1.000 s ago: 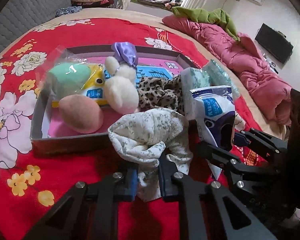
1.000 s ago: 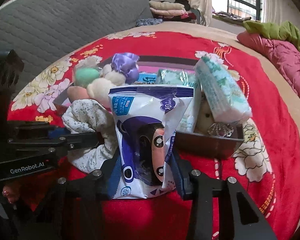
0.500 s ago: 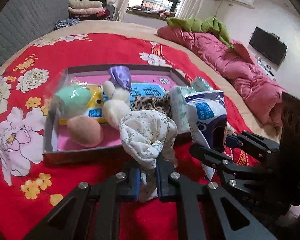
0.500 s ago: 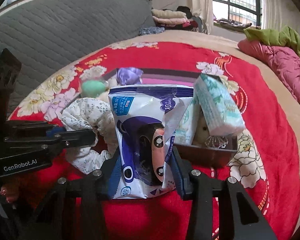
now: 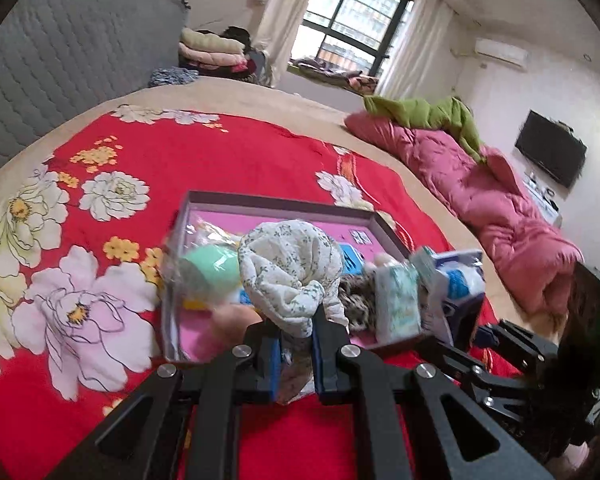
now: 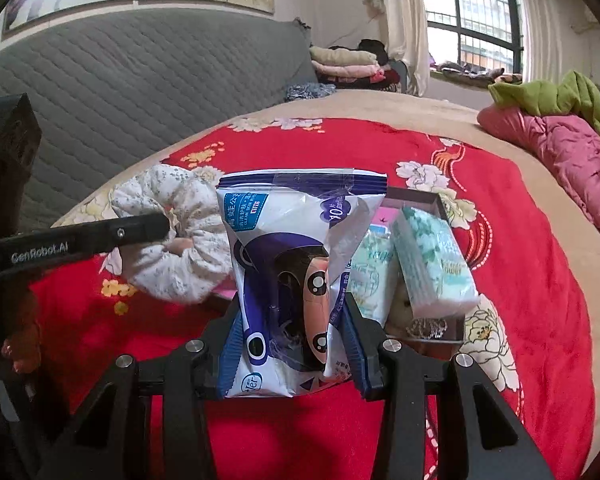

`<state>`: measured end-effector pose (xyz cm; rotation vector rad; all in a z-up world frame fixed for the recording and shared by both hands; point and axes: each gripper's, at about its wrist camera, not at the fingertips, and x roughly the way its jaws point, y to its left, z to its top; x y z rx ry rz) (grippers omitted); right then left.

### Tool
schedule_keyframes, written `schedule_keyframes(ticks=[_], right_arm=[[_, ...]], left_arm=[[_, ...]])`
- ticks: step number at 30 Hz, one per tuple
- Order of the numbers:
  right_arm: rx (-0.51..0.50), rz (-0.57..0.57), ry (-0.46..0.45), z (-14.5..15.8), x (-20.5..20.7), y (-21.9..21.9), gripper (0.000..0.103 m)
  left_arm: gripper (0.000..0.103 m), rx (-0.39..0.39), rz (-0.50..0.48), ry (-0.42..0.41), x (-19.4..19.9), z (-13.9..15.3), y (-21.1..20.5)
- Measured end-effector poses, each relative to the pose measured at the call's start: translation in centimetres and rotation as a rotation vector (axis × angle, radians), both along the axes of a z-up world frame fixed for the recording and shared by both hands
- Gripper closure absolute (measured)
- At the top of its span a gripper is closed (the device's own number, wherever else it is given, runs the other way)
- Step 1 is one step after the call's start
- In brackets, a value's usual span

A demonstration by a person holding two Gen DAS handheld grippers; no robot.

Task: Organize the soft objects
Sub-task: 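Carry the scrunchie with left tool while right tool carries the cartoon bag over the box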

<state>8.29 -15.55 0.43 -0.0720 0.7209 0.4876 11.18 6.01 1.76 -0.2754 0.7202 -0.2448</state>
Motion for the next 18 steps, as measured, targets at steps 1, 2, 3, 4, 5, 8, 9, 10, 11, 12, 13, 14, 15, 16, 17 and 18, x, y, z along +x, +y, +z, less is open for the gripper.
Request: schedule_keyframes(ticks=[1,2,3,4,5,8,9,10,11,12,13,14,15,16,17,18], right_arm=[[0.004,-0.002,-0.002,0.1,0.1,0.0,0.057],[0.004,-0.005,-0.004,0.2,0.3,0.1,0.057],[0.006,-0.005,-0.006,0.2,0.5,0.1,0.057],[0.010,-0.008,-0.006,0.3,0.6,0.2,0.057],[0.011,-0.012,-0.005,0.3,0.7,0.3,0.057],[0.014,-0.019,0.000,0.3,1.3,0.7,0.057],[0.019,-0.021,0.001,0.3,1.5,0.8,0.057],[0.021,-0.024,0.000,0.3,1.7,0.9,0.057],[0.026,-0.025,0.002,0.3,2.0,1.1,0.057],[0.033,-0.025,0.001,0.4,2.3,1.3,0.057],[0.038,-0.026,-0.002,0.4,2.4,1.5,0.057],[0.043,-0.024,-0.002,0.5,2.7,1.7,0.057],[0.045,-0.023,-0.002,0.5,2.9,1.9,0.057],[0.047,-0.022,-0.005,0.5,3.2,2.1,0.057],[0.050,-0.020,-0.004,0.5,3.4,2.3,0.057],[0.051,-0.018,-0.005,0.4,3.7,2.6,0.057]], left_arm=[[0.091,-0.001,0.005,0.004,0.2,-0.1,0.2],[0.091,-0.003,0.010,0.008,0.5,-0.2,0.5],[0.091,-0.003,0.019,0.009,0.8,-0.3,0.7],[0.091,-0.005,0.020,0.012,0.9,-0.4,0.8],[0.091,-0.002,0.027,0.010,1.1,-0.5,0.9],[0.091,-0.006,0.038,0.006,1.6,-0.5,1.2],[0.091,-0.001,0.044,0.003,1.8,-0.6,1.1],[0.091,0.001,0.048,0.001,2.0,-0.6,1.2],[0.091,0.001,0.053,0.001,2.2,-0.7,1.2],[0.091,0.002,0.058,0.000,2.4,-0.8,1.2],[0.091,-0.001,0.059,0.003,2.6,-0.9,1.2],[0.091,0.001,0.061,0.007,2.9,-1.0,1.2],[0.091,0.007,0.064,0.007,3.0,-1.1,1.2],[0.091,0.015,0.066,0.009,3.2,-1.2,1.1],[0.091,0.021,0.068,0.012,3.3,-1.4,1.0],[0.091,0.024,0.067,0.019,3.5,-1.5,1.0]])
